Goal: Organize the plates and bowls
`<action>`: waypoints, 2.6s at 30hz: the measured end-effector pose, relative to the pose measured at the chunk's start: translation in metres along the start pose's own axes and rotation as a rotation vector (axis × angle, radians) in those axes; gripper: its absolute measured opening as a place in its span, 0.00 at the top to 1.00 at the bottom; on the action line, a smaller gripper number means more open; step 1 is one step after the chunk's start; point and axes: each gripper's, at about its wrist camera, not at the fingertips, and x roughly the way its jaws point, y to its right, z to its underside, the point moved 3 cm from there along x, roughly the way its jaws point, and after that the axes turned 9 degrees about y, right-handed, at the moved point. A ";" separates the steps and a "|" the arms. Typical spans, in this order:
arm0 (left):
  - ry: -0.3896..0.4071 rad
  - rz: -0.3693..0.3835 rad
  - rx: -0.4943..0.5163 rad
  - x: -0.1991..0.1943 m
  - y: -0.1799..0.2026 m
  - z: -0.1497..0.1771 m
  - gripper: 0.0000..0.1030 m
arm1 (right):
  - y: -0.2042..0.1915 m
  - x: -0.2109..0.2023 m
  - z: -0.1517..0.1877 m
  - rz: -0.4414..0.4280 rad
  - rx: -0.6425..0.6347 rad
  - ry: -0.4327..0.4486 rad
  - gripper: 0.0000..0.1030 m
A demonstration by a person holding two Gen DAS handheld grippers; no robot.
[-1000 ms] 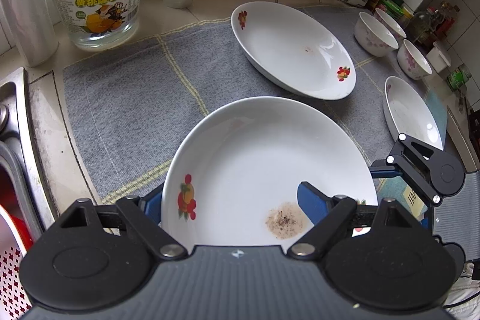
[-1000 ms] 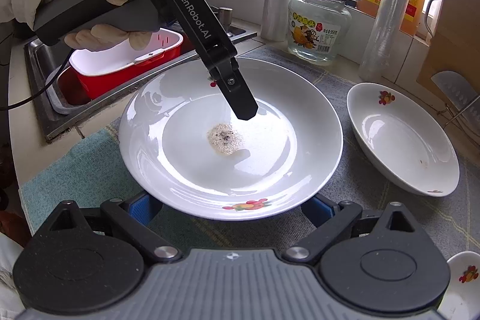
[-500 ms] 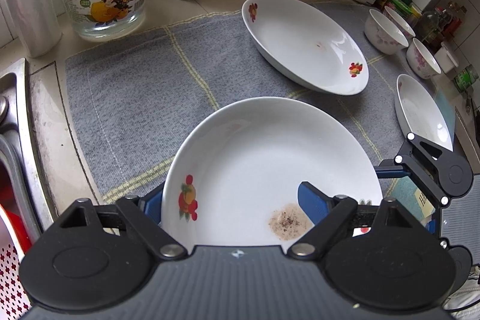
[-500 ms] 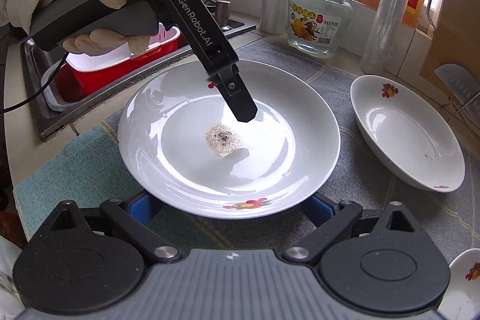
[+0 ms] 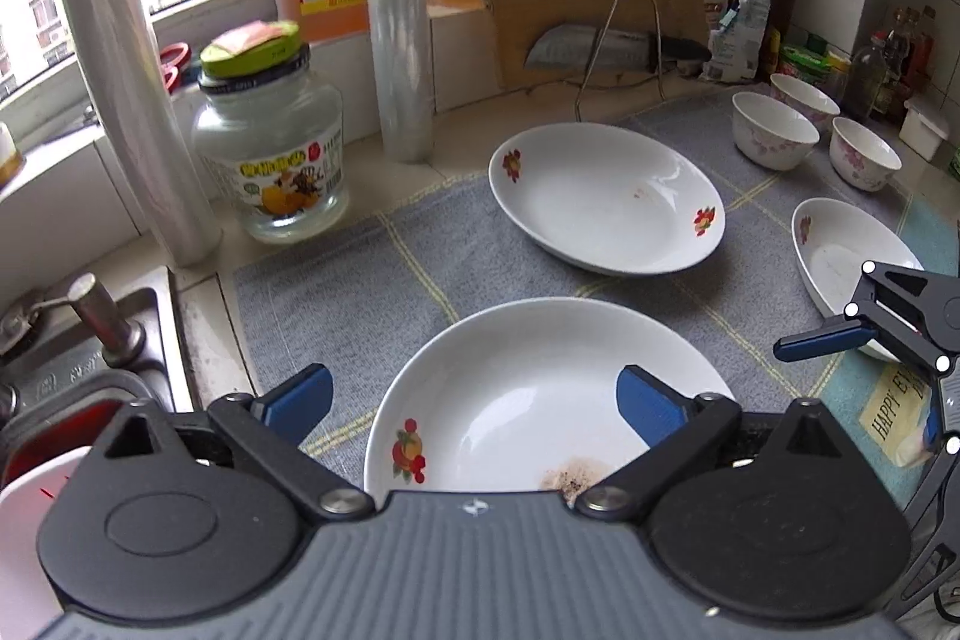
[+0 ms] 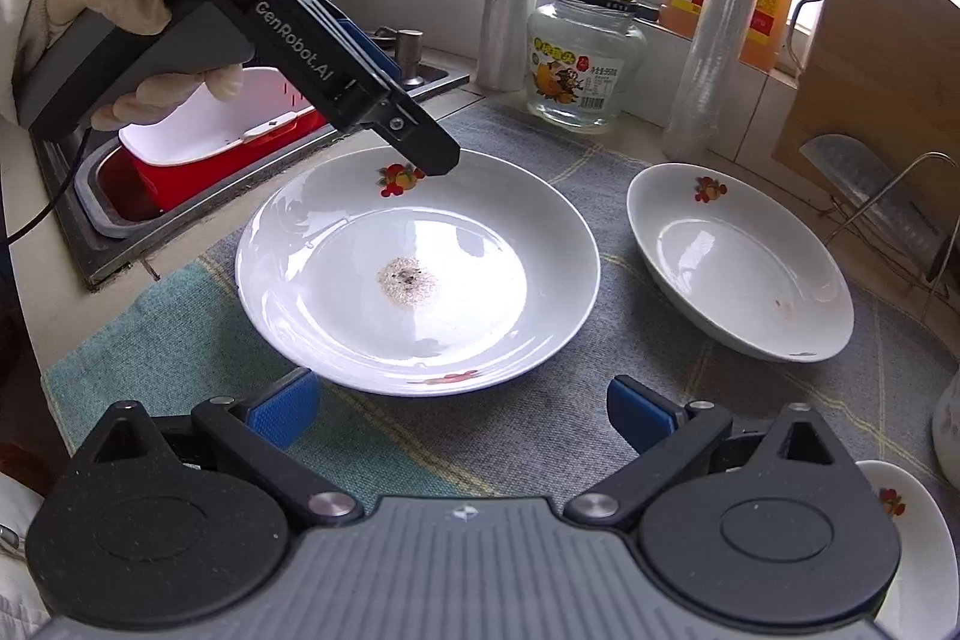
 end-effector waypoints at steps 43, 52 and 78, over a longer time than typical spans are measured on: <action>0.064 0.168 -0.036 0.044 0.198 -0.029 0.01 | 0.123 -0.136 0.128 0.416 0.285 -0.139 0.00; -0.007 0.198 -0.044 0.068 0.213 -0.039 0.01 | 0.135 -0.122 0.142 0.313 0.239 -0.161 0.00; -0.289 0.336 -0.088 0.151 0.236 -0.050 0.01 | 0.153 -0.118 0.150 0.169 0.192 -0.037 0.00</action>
